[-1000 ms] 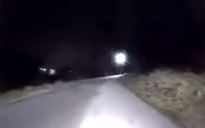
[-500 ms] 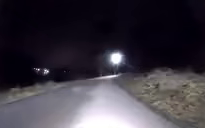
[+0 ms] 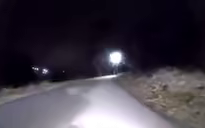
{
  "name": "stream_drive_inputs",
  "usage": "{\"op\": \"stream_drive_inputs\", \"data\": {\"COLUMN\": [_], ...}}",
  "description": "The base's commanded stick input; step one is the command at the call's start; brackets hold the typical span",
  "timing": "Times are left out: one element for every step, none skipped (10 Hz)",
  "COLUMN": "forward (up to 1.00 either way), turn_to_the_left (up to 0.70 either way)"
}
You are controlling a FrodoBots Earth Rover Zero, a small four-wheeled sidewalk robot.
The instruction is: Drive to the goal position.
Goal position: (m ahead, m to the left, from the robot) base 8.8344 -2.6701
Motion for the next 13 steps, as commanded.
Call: {"op": "stream_drive_inputs", "data": {"forward": [1.00, 1.00, 1.00, 1.00, 1.00, 1.00, 1.00, 1.00, 1.00, 1.00, 1.00, 1.00, 1.00], "turn_to_the_left": [0.00, 0.00, 0.00, 0.00, 0.00, 0.00, 0.00, 0.00, 0.00, 0.00, 0.00, 0.00, 0.00]}}
